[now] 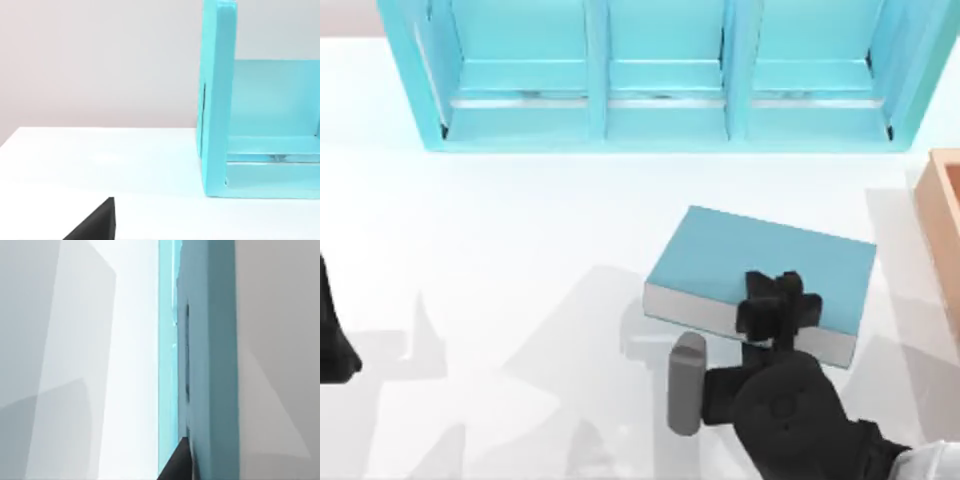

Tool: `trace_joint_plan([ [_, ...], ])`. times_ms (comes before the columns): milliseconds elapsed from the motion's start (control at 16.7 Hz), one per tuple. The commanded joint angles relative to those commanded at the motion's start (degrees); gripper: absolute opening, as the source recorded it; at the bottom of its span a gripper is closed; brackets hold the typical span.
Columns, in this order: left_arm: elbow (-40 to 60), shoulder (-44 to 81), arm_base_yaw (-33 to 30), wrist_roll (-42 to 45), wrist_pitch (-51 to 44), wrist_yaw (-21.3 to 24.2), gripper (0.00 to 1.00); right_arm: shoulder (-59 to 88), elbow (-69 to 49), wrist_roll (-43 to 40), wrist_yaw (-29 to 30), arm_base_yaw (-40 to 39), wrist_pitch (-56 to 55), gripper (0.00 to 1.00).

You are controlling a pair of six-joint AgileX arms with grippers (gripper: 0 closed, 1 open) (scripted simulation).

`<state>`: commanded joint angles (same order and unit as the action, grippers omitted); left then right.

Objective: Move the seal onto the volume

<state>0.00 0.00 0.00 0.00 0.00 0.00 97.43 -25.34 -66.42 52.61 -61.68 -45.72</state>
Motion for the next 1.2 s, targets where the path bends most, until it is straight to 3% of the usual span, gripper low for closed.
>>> trace_joint_plan([
  [360, 0.0, 0.0, 0.0, 0.0, 0.0, 0.0, 1.0, 1.4, 0.4, 0.1, 0.1, 0.1, -2.0, 0.0],
  [1140, 0.0, 0.0, 0.0, 0.0, 0.0, 0.0, 1.0, 1.4, 0.4, 0.1, 0.1, 0.1, -2.0, 0.98],
  [1200, 0.0, 0.0, 0.0, 0.0, 0.0, 0.0, 1.0, 1.4, 0.4, 0.1, 0.1, 0.1, -2.0, 1.0],
])
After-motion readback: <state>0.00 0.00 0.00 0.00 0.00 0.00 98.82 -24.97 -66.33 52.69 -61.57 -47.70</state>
